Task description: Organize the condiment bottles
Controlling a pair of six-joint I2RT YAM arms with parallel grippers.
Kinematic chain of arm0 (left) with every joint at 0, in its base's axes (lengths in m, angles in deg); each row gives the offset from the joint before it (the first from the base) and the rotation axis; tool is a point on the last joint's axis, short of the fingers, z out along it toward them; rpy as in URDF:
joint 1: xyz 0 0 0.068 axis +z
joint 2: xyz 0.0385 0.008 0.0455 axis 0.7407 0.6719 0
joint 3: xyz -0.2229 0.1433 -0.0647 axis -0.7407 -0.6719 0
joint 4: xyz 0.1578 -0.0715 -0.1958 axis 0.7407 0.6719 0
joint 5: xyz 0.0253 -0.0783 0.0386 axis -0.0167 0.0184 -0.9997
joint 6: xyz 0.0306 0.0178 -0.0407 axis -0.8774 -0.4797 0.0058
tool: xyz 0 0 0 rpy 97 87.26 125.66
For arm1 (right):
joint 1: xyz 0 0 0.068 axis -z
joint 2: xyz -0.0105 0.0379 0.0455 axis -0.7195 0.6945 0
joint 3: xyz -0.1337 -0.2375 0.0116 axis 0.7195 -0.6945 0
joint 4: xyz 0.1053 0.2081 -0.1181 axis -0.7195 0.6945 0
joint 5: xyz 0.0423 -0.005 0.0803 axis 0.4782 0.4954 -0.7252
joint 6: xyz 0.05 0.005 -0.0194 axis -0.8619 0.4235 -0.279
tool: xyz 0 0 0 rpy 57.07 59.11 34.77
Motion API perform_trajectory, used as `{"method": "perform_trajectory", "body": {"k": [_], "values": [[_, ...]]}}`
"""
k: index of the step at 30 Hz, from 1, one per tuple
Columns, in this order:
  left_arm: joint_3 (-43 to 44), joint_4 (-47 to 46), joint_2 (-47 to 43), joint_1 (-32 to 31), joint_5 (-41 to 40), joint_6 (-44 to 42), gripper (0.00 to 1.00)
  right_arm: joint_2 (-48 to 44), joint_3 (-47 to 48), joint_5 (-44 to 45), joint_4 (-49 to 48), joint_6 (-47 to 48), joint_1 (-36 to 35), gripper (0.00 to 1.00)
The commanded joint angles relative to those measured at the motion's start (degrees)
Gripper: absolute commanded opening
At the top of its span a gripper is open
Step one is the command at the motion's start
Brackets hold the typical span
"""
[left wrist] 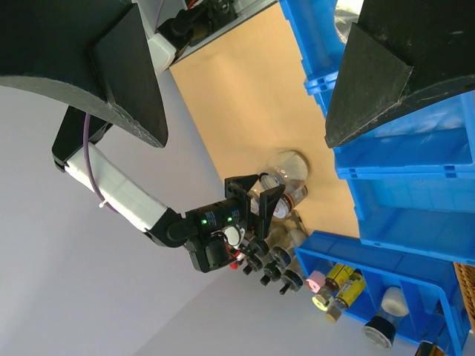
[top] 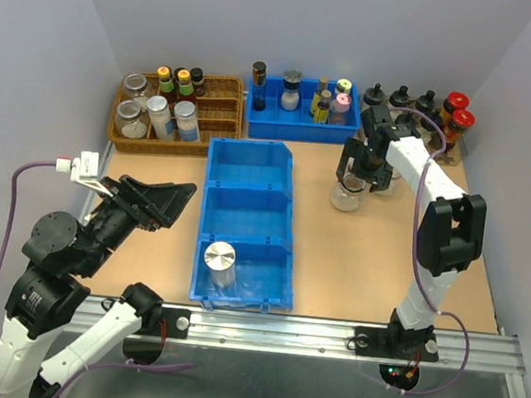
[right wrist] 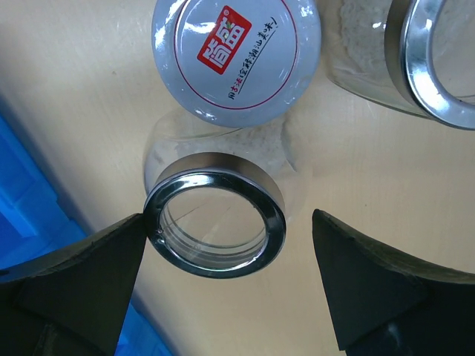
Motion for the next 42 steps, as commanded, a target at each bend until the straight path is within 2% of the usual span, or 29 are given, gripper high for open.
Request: {"method": "perform_trajectory", "body": {"k": [1,8,11,14,15,17,18,19,24,29,30,36,42], "values": [[-0.63,-3.61,-0.14,-0.15,-0.64,-0.10,0.99,0.49,0.57,-1.21,-1.76,2.40,0.13,0.95],[-2.04,-4.32,-1.64,-0.15,-0.82,1.22,0.99,1.37,0.58,-1.12,-1.58,3.45,0.22,0.78],[-2.30,-4.31,-2.25,-0.06,-2.57,1.66,0.99,0.58,-0.74,-0.25,-1.41,3.63,0.22,0.67],[-2.57,-4.23,-2.70,-0.06,-2.49,1.75,0.99,-0.73,-1.44,-0.24,-0.97,3.81,0.13,0.51],[-2.39,-3.97,-2.70,-0.06,-2.49,1.66,0.99,-1.26,-2.14,-0.50,-0.88,3.81,0.13,0.37],[-2.22,-3.88,-2.61,-0.15,-2.57,1.48,0.99,-3.54,-2.76,-1.29,-0.53,3.98,0.13,0.21],[-1.96,-3.79,-2.52,-0.15,-2.40,1.40,0.99,-4.59,-3.29,-2.08,-0.09,3.81,0.13,0.04],[-1.78,-3.79,-2.35,-0.06,-2.40,1.39,0.99,-6.69,-3.47,-2.70,0.35,3.81,0.22,0.00],[-0.55,-3.70,-2.26,-0.06,-2.57,1.13,0.99,-15.93,-3.65,-5.85,2.89,3.45,-1.27,0.01],[-0.02,-4.05,-1.91,-0.15,-2.93,0.60,0.99,-21.48,3.80,-10.60,7.02,0.92,-5.22,0.00],[0.07,-4.05,-1.73,-0.15,-3.01,0.52,0.99,-21.57,5.39,-10.53,7.55,0.21,-8.45,0.00],[0.42,-4.23,-1.55,-0.15,-3.19,0.25,0.99,-15.69,15.77,-5.00,10.11,-5.15,-25.15,0.00],[1.21,-2.65,-3.22,-0.06,-5.30,0.95,0.98,-6.72,24.12,-1.21,9.67,-8.15,-34.39,0.01]]}}
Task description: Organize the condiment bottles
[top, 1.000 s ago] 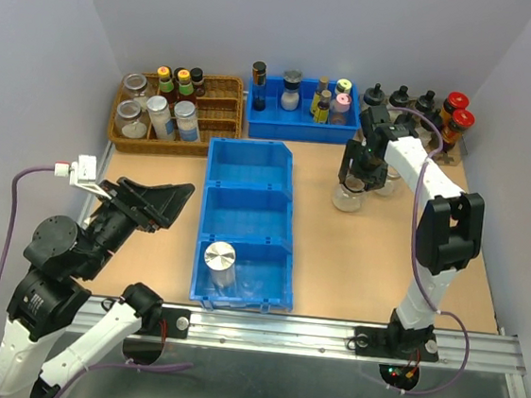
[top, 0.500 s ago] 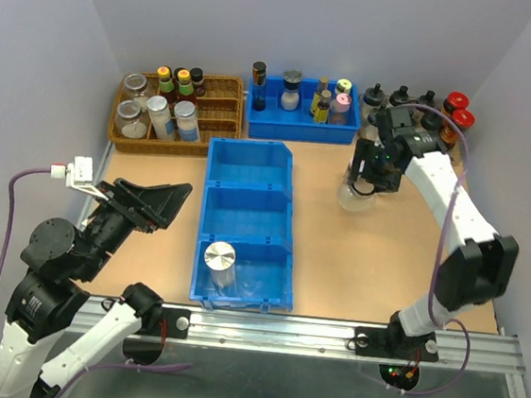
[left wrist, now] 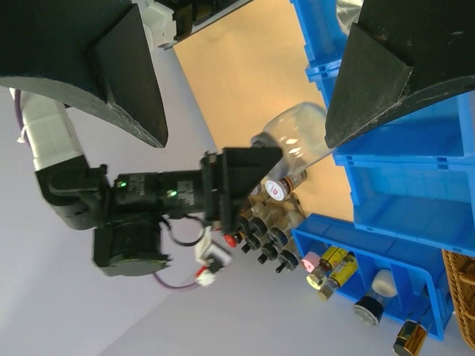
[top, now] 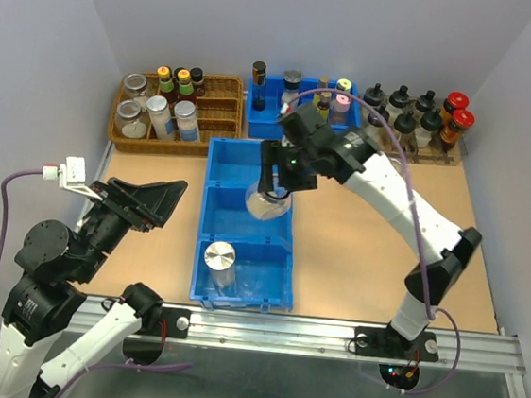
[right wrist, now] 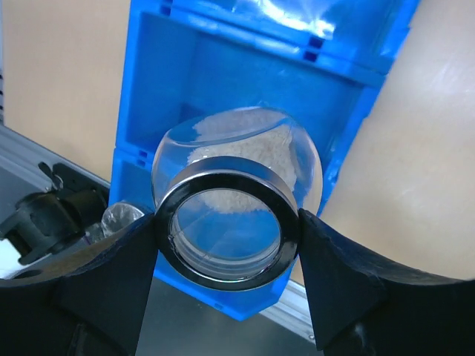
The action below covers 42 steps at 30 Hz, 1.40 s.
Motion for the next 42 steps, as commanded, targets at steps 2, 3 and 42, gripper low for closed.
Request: {"method": "perform_trajectory", "body": {"k": [2,3,42], "values": [[2.50,-1.11,-1.63,-0.06,-2.61,-0.03,0.98,4.47,7.92,3.88,-0.45,-3.62,-4.86,0.00],[2.50,-0.85,-1.89,-0.06,-2.79,0.32,0.98,6.55,8.97,5.02,-0.45,-3.80,-6.61,0.00],[1.36,1.79,-5.59,-0.15,-4.90,2.08,0.98,28.47,13.56,20.40,-6.78,-8.81,-14.98,1.00]]}}
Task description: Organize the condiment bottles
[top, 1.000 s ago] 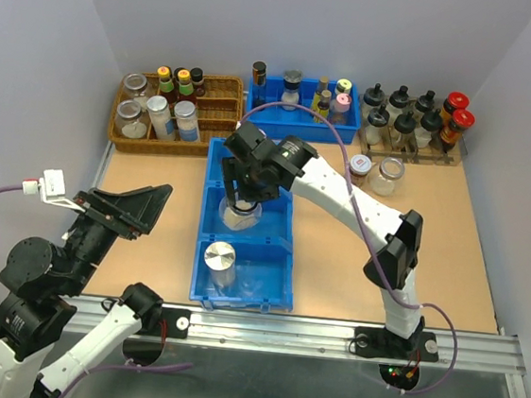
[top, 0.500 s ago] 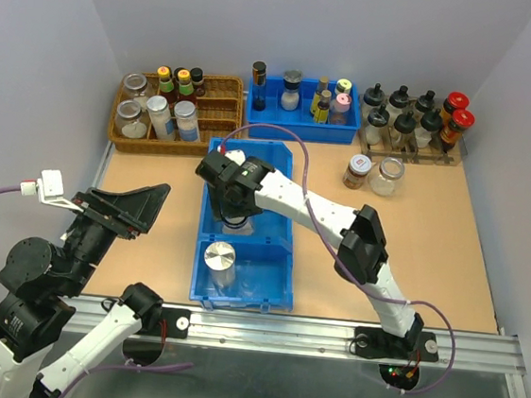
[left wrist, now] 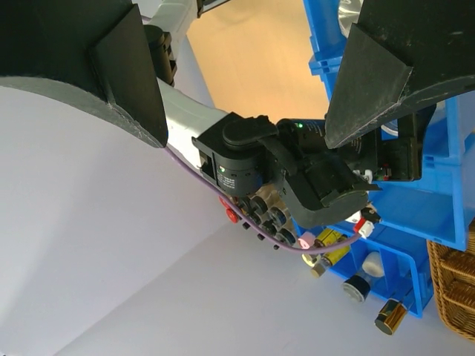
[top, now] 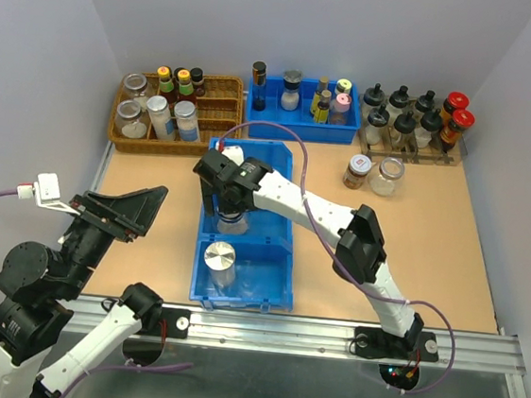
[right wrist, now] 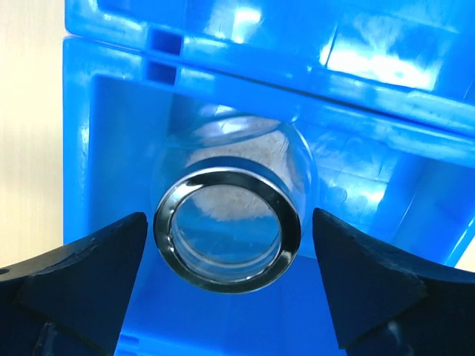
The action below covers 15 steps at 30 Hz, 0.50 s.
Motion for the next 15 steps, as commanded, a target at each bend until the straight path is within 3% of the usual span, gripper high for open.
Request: {"method": "perform_trajectory", "body": {"k": [1,9,15], "values": [[0.59,-1.49,-0.12,-0.15,0.02,-0.04,0.98,-3.49,0.44,1.89,-1.14,-0.35,-0.20,1.00],[1.21,-2.81,1.46,-0.15,1.16,-0.65,0.98,-18.51,-7.01,3.48,1.14,-0.35,4.18,1.00],[0.69,-4.39,3.04,-0.15,2.30,-1.35,0.98,-30.74,-17.40,4.09,3.25,2.02,21.75,1.00]]}}
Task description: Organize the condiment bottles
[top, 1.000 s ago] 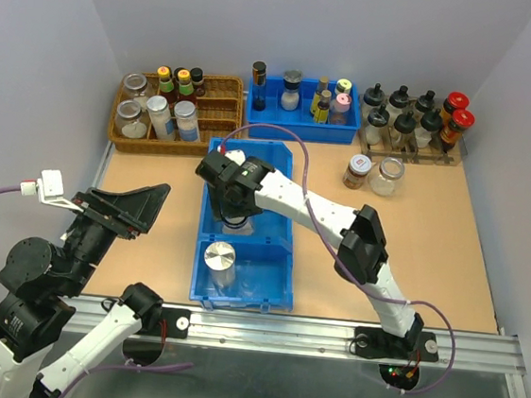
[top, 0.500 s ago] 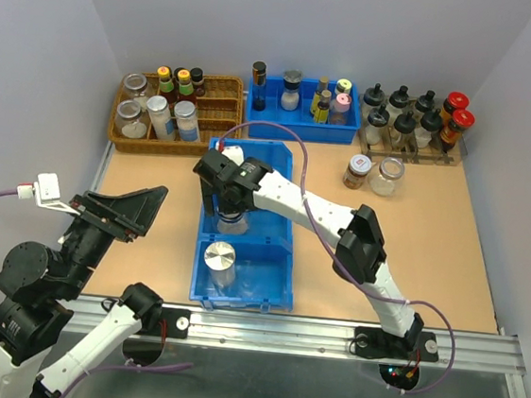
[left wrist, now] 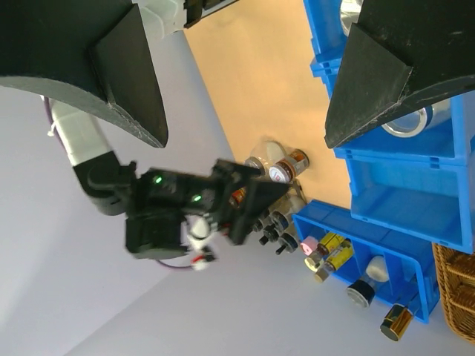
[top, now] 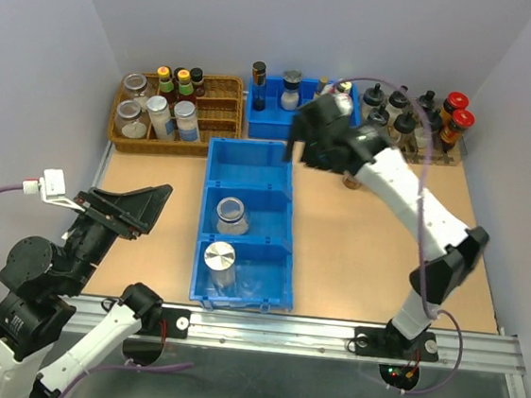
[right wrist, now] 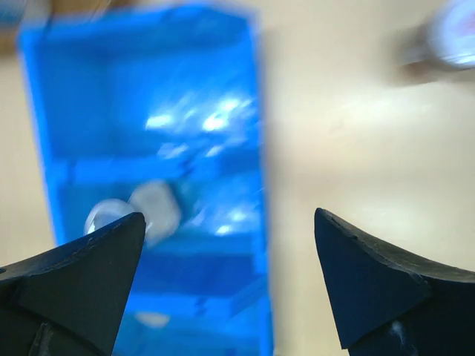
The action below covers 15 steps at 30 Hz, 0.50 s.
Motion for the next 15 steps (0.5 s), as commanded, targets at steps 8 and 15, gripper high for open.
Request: {"method": "perform_trajectory", "body": {"k": [8,15], "values": [[-0.92,-7.93,5.02,-0.15,4.31,-0.96,0.98,-3.58,-6.41,-1.66,-0.05,5.95,35.19,1.00],[-0.22,-7.58,5.11,-0.15,4.05,-0.87,0.98,3.98,-0.35,-9.15,-1.47,8.76,46.90,1.00]]}}
